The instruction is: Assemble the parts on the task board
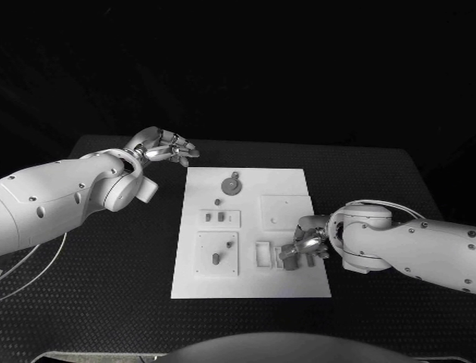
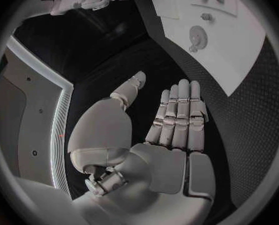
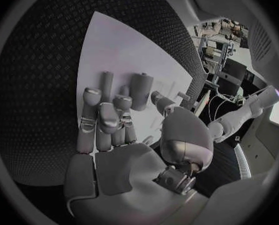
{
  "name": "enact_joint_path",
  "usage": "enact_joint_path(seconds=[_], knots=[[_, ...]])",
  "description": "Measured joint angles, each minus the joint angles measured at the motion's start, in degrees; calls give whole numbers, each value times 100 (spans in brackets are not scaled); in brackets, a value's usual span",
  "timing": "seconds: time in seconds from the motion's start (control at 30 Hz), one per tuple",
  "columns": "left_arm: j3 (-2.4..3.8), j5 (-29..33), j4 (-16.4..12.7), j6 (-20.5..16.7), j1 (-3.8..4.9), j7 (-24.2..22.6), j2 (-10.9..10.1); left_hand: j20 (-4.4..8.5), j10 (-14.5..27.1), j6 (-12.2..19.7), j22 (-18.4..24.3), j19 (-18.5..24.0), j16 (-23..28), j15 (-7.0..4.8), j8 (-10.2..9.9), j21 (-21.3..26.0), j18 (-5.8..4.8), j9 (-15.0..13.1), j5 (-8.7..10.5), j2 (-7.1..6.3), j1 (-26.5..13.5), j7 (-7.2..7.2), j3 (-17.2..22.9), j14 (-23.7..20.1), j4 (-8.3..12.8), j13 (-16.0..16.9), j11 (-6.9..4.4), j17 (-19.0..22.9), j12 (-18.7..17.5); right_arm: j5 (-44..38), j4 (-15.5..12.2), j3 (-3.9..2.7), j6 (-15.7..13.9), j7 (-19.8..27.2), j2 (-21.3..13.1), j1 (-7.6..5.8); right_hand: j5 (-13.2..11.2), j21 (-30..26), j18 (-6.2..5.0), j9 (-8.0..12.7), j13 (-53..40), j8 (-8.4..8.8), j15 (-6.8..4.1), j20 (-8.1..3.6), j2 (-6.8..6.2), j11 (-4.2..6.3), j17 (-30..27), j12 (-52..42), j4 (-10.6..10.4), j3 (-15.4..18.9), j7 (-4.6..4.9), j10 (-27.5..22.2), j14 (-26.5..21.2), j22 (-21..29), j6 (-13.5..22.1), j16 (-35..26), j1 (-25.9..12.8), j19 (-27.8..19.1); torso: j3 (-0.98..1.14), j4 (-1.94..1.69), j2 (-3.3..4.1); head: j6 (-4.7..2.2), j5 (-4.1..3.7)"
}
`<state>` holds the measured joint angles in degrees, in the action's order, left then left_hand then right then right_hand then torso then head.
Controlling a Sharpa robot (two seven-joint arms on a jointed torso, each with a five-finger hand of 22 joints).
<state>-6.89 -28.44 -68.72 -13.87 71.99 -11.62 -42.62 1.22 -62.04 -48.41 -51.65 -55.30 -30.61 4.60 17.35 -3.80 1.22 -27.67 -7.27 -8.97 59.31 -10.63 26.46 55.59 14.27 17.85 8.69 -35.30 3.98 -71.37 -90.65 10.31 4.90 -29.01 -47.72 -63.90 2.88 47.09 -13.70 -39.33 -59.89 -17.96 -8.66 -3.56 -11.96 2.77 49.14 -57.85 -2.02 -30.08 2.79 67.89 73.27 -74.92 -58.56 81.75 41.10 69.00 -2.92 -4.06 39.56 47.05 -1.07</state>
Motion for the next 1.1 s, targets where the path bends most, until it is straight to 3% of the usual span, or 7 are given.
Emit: enact_joint_path(seconds=[0.23, 0.3, 0.4, 0.57, 0.8, 0.93, 1.1], knots=[[0, 0, -12, 0, 0, -1, -14, 0, 0, 0, 0, 0, 0, 0, 0, 0, 0, 0, 0, 0, 0, 0, 0, 0, 0, 0, 0, -1, 0, -12, 76, -19, -15, -1, 63, 35, 0, 30, 0, -7, 0, 41, 9, -1, 135, 0, 6, 0, 124, 125, 40, 1, 9, 0, -100, 0, 62, -3, -3, 0, -1, 19, 23], [0, 0, -15, 0, 0, -1, -20, 0, 0, 0, 0, 0, 0, 0, 0, 0, 0, 0, 0, 0, 0, 0, -9, 0, -9, 0, 0, -5, 0, -14, 84, -21, -21, 0, 69, 39, 0, 42, -1, -7, -4, 53, 10, -1, 233, 0, 6, 0, 205, 183, 41, 1, 10, 0, -118, 0, 95, -25, -3, 2, -1, 25, 30], [0, 0, -18, 0, 0, -1, -22, 0, 0, 0, 0, 0, 0, 0, 0, 0, 0, 0, 0, 0, 0, 0, -16, 0, -15, 0, 0, -5, 0, -21, 83, -21, -30, 6, 70, 42, 0, 49, -1, -5, -14, 66, 11, -1, 425, 0, 13, 0, 498, 220, 44, 1, 9, 0, -137, 0, 247, -45, -6, 7, -1, 31, 37], [-1, 0, -22, -1, 0, -1, -23, 0, 0, 0, 0, 0, 0, 0, 0, 0, 0, 3, 0, 0, 0, 0, -16, 0, -16, 0, 0, -5, 0, -24, 51, -21, -67, 12, 49, 42, -24, 85, 3, 14, -26, 141, 23, 30, 811, -1, 13, 0, 1161, 378, 43, 1, -1, 1, -139, 0, 442, -76, -7, 8, -5, 35, 46], [-1, 0, -25, -1, 0, 4, -31, 0, 0, 0, -1, 0, 0, 0, 0, 0, -1, 4, 0, 0, 0, 0, 0, 0, -31, 0, 0, -10, 0, 4, -41, -14, -184, 6, -15, 51, -45, 117, 20, 8, -28, 150, 15, 63, 982, 2, 13, 0, 1194, 397, 37, 64, 4, 1, -218, 23, 393, -47, -6, 7, -7, 35, 54], [-1, 0, -25, -1, 0, 8, -32, 0, 0, 0, 0, 0, 23, 0, 0, 0, -1, 4, 0, 0, 0, 0, 0, 0, -31, 0, 0, -9, 0, 145, -69, -10, -253, 6, -76, 53, -46, 117, 21, 13, -28, 191, 0, 75, 1010, 20, 13, 0, 1195, 397, 17, 83, 19, 1, -239, 23, 365, -35, -9, 5, -8, 35, 60], [-1, 0, -25, 0, 0, 22, -33, 0, 0, 0, 4, 0, 23, 0, 0, 0, -1, 4, 0, 0, 0, 0, 0, 0, -31, 0, 0, -16, 0, 428, -64, -30, -312, 3, -156, -104, -53, 140, 20, 13, -34, 171, -1, 82, 1010, 0, 12, 0, 1246, 305, 8, 103, 21, 1, -248, 23, 365, -42, -9, 4, -8, 37, 71]])
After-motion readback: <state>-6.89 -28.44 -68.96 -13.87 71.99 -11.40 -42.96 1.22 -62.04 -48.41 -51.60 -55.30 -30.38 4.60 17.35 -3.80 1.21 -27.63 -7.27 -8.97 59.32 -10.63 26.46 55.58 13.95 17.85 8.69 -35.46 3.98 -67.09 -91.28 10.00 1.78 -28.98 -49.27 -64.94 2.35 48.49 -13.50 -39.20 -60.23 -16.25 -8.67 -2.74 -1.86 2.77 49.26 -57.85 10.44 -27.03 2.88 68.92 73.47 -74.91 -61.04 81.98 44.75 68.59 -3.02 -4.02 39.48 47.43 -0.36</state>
